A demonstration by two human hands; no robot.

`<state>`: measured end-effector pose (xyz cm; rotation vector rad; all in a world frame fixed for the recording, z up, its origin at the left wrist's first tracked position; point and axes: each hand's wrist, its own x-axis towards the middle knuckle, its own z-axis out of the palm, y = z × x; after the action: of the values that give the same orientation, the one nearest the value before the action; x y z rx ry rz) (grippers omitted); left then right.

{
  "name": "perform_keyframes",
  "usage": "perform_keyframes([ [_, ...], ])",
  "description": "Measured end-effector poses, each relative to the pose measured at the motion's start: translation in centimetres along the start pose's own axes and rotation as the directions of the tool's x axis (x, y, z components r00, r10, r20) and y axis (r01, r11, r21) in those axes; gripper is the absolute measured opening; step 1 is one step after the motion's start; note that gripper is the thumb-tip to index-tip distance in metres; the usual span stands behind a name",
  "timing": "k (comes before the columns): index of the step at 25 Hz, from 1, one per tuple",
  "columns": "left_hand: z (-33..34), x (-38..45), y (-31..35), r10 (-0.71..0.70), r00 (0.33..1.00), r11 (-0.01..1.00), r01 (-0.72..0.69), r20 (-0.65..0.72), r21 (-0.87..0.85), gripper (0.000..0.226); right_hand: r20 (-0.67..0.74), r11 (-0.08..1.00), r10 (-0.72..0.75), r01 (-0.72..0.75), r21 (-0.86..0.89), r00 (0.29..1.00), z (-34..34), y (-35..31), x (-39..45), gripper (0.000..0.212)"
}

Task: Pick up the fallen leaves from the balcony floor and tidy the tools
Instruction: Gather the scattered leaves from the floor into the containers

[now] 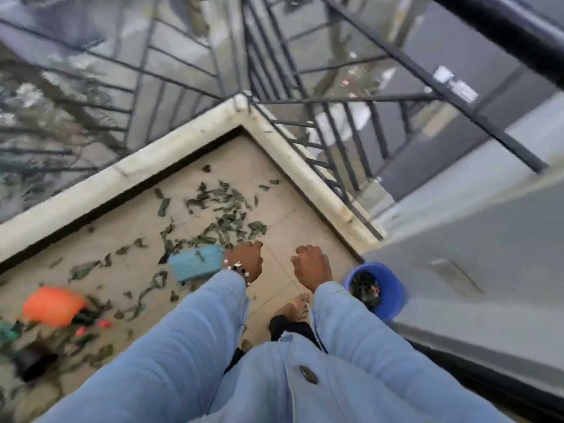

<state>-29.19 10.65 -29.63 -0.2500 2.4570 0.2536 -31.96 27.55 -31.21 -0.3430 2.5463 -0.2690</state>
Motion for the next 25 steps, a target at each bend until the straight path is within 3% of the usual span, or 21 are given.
perform_keyframes([
  [6, 3.8, -10.1, -14.8, -0.35, 0.935, 0.91, 0.324, -0.059, -0.26, 0.044, 0.135, 0.899, -0.357, 0.379, -0.219, 0.924, 3.0, -16.0, -0.9, 0.035],
  [12, 11.2, -21.9, -28.5, -0.677, 0.736, 0.624, 0.589, 0.022, -0.513, 0.04, 0.291, 0.712, -0.58, 0.647, -0.273, 0.761, 10.3, -32.6, -5.4, 0.039],
  [18, 17.5, -30.8, -34.4, -0.862, 0.479, 0.254, 0.691, 0.166, -0.676, 0.041, 0.504, 0.43, -0.689, 0.853, -0.295, 0.521, 16.4, -43.6, -10.8, 0.044],
  [25, 20.0, -34.5, -43.4, -0.905, 0.302, -0.017, 0.679, 0.3, -0.734, 0.04, 0.639, 0.224, -0.694, 0.943, -0.245, 0.331, 21.7, -56.7, -11.9, 0.041],
])
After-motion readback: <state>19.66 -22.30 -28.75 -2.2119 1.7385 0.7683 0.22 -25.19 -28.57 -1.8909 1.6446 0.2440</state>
